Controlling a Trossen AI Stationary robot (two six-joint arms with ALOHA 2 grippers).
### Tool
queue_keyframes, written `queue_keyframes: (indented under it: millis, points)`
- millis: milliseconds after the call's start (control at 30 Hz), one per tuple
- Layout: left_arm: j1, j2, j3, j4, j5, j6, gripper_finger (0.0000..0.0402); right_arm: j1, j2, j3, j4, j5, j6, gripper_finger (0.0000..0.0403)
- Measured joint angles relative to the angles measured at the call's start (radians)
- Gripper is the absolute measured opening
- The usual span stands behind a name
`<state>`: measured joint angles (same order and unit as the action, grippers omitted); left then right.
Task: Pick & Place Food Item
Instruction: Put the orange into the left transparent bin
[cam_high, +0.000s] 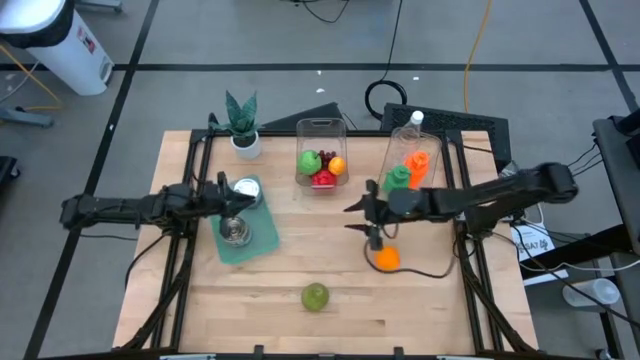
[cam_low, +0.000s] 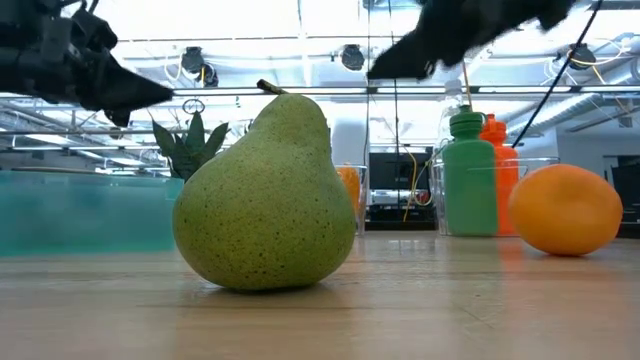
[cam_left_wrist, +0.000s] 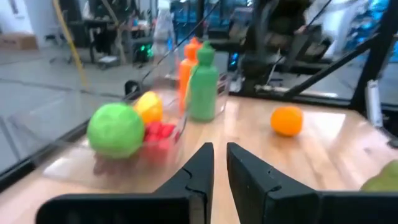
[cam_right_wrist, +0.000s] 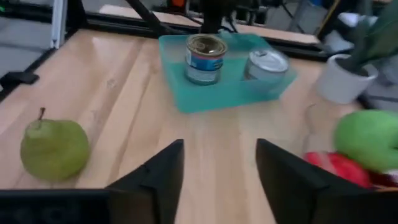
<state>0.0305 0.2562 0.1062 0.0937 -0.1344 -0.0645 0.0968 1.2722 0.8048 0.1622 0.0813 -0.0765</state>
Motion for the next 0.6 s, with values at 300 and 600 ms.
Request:
queue_keyframes:
  millis: [300,600]
  points:
    - [0.027,0.0,0.0,0.031,0.003,-0.047,0.0051,0.261,-0.15,0.118,-0.52,0.3,-0.139,0.0286]
    - [0.027,0.001,0.0,0.052,0.056,-0.096,0.0051,0.399,-0.077,0.118,-0.659,0.15,0.081,0.0356]
